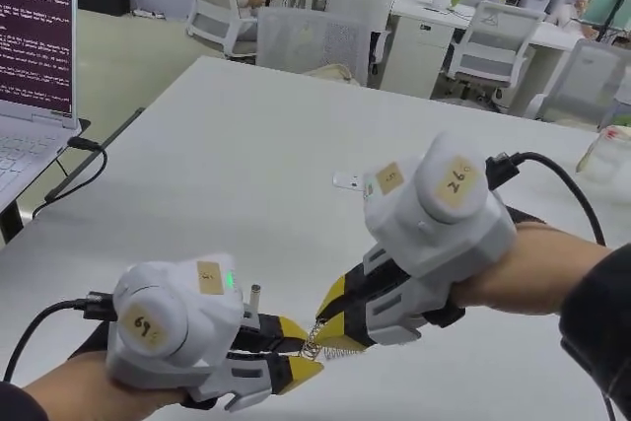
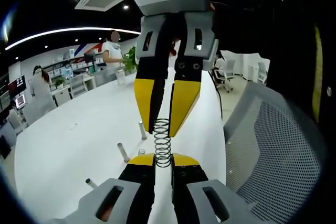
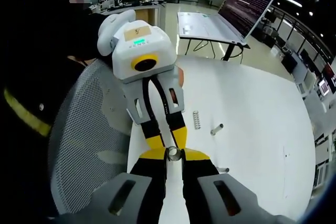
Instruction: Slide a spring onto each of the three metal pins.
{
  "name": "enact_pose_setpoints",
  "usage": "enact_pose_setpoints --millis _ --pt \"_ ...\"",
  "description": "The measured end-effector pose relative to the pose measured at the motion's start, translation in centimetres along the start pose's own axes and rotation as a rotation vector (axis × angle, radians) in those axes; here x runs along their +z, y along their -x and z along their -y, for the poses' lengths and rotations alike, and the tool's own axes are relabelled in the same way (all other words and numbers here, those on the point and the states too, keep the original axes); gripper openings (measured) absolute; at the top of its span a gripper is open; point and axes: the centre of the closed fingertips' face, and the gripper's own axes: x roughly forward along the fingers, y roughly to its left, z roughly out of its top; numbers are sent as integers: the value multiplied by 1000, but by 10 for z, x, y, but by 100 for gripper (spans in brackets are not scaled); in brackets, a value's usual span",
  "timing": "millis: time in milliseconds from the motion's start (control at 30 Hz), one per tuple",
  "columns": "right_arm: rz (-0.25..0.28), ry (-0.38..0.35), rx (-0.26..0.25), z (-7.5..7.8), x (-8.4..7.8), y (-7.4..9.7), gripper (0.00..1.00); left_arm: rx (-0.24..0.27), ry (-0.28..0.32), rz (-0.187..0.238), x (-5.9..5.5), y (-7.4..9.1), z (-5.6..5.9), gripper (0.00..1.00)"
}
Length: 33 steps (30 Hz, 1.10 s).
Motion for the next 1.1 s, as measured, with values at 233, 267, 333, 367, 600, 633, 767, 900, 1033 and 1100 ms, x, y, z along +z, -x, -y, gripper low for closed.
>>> enact_pose_setpoints --millis 233,267,333,367,600,633,767,900,1033,1100 --pt "5 4 2 -1 3 -1 7 -10 0 -2 1 -2 3 3" --pt "4 7 1 -2 2 0 7 -10 -1 -2 1 -2 3 3" --pt "3 7 1 -2 2 0 7 -11 2 -1 1 -2 3 3" --pt "3 7 1 -2 2 0 7 -10 1 -2 0 -2 3 3" --pt "2 3 2 -2 1 1 7 -12 0 -3 1 -3 4 5" --pt "2 2 2 -2 0 1 7 -14 0 -2 1 -3 4 5" --pt "-2 0 -6 0 -2 2 7 -11 10 -3 0 -2 3 9" --pt "-5 -10 -17 3 -7 6 7 1 27 10 1 3 -1 11" --pt "-13 -18 -23 6 -12 8 7 14 63 30 3 8 -5 16" --pt "-15 -19 -26 7 -14 9 7 20 72 34 3 10 -6 18"
